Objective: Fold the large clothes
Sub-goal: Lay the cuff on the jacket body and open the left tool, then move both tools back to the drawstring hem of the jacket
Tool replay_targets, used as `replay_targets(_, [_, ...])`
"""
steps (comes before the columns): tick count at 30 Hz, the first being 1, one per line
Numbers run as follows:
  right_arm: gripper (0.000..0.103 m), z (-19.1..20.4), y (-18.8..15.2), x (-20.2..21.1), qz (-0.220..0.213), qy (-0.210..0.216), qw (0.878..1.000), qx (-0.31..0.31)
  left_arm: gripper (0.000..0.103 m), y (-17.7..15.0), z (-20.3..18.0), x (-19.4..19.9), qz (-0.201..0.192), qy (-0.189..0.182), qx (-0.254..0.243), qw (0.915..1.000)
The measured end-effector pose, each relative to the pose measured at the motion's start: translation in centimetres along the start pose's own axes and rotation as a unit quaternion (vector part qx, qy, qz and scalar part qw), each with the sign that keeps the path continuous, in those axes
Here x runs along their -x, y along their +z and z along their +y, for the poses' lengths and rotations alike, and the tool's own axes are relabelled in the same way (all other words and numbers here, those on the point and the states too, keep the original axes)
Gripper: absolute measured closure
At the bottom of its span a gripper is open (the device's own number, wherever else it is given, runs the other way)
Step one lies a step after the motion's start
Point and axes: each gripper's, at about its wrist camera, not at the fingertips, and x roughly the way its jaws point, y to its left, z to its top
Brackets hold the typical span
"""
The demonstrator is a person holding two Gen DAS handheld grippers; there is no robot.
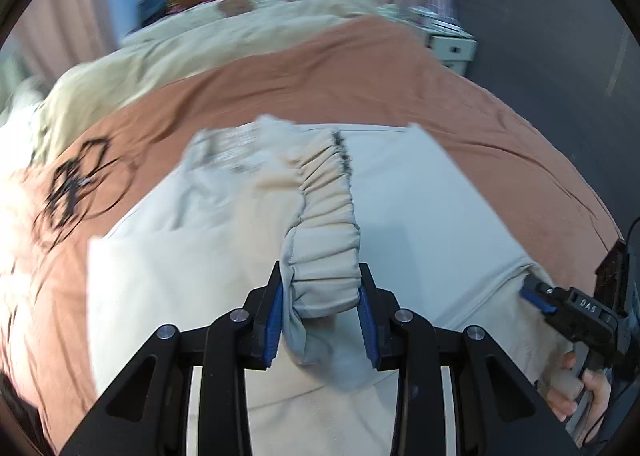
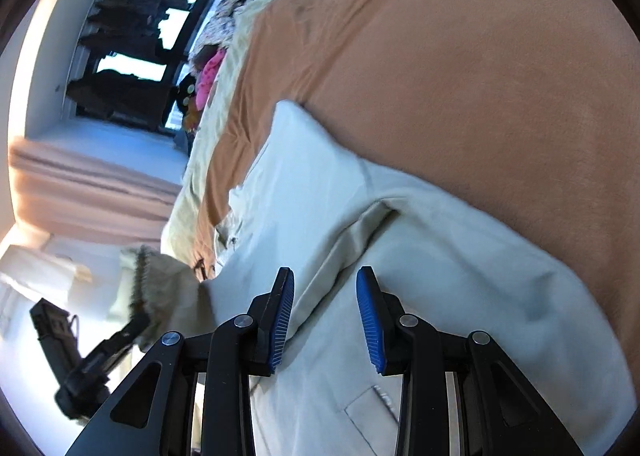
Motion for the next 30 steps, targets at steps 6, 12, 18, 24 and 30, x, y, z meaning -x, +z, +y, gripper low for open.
replay_targets(6, [0.057,0.8,0.0,-0.2,-0.007,-0.027,0.999,0.032,0.06,-2.9,6.5,-0.6,0.039,0.031,0.053,0.9973])
replay_targets(12, [0.057,0.1,0.1,-0.5,-0.009,-0.046,0.999,0.026,0.037,-5.5,10.2,-1.0,0.047,0.029,0.115,0.9918])
replay_targets(18, [0.057,0.2,-0.2,-0.8,-0.012,-0.061,0.997,0.046,0.033,-7.4,11.3,-4.9,0.065,0.038,0.115,0.9905])
replay_targets(24, [0.057,0.5,-0.6,-0.4,-0.007,-0.075,0.995,0.065,0.034,-10.7,13.1,-9.6,0.091,0.062,0.138,0.9843])
replay_targets(30, [0.057,1.1,-1.1,0.9,-0.001,-0.115,0.99,0.085,0.033,-13.2,15.0,-8.8,0.082,0.029,0.173,0.9811])
